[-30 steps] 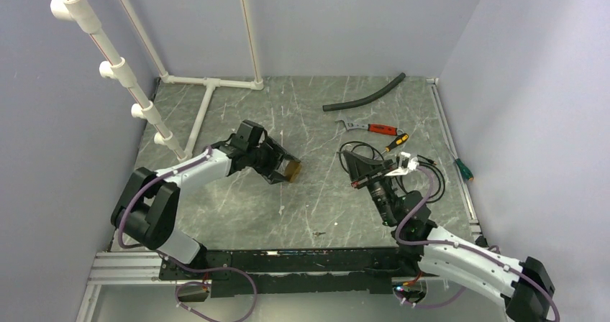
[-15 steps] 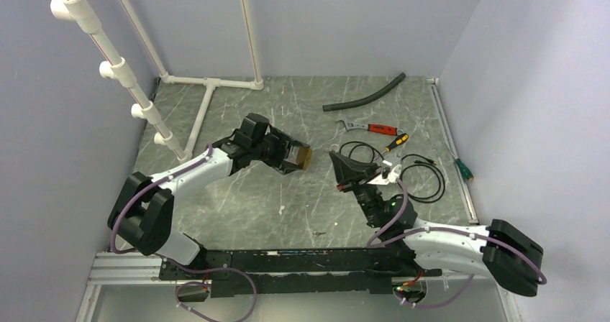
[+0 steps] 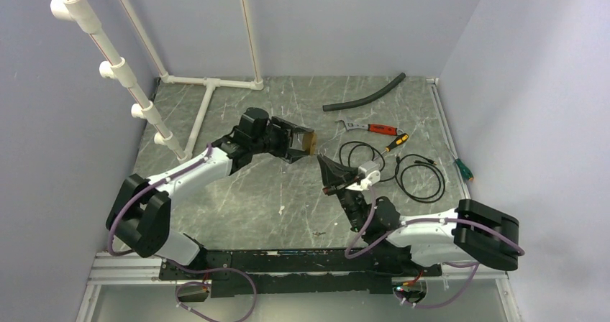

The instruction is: Unlock with the key

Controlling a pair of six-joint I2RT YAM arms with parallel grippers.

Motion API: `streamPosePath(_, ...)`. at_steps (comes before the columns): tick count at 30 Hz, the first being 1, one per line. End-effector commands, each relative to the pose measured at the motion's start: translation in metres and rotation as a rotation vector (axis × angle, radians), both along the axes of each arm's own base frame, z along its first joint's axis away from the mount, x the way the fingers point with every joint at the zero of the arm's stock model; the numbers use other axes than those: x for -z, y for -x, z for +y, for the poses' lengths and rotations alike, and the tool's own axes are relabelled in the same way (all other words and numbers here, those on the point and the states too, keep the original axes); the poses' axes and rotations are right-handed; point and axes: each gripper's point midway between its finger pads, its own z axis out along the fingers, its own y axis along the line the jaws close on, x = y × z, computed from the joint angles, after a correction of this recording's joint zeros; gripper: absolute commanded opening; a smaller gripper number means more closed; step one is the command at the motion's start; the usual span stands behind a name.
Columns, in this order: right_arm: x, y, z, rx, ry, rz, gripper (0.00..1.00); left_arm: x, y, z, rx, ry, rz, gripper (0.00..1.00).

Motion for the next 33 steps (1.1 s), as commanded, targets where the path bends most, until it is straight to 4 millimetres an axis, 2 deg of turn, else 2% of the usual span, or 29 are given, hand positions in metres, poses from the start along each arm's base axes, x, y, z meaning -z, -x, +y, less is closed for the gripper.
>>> streamPosePath(1, -0.057, -0.001, -0.02, 0.071, -0.214, -0.083, 0.0, -0.102, -0.005, -0.007, -0.003, 0.194, -0.215, 0.0)
streamPosePath(8, -0.063, -0.009, -0.01, 0.105, -0.19, -0.097, 0.0, -0.115, -0.003, -0.005, -0.018, 0.231, -0.229, 0.0)
streamPosePath(11, -0.068, -0.013, -0.012, 0.12, -0.204, -0.099, 0.0, -0.118, -0.001, -0.002, -0.023, 0.237, -0.227, 0.0)
streamPosePath(16, -0.079, -0.023, -0.014, 0.123, -0.252, -0.096, 0.0, -0.13, -0.001, 0.016, -0.099, 0.24, -0.247, 0.0)
streamPosePath(21, -0.112, -0.044, 0.0, 0.068, -0.287, -0.067, 0.0, -0.156, -0.01, 0.044, -0.156, 0.263, -0.277, 0.0)
streamPosePath(26, -0.168, -0.056, 0.015, -0.081, -0.318, -0.061, 0.0, -0.179, -0.02, 0.084, -0.231, 0.257, -0.288, 0.0)
streamPosePath(29, -0.179, -0.053, 0.034, -0.142, -0.236, -0.119, 0.0, -0.188, -0.023, 0.097, -0.251, 0.253, -0.291, 0.0)
streamPosePath(33, -0.169, -0.048, 0.049, -0.199, -0.23, -0.165, 0.0, -0.193, -0.027, 0.099, -0.236, 0.287, -0.285, 0.0)
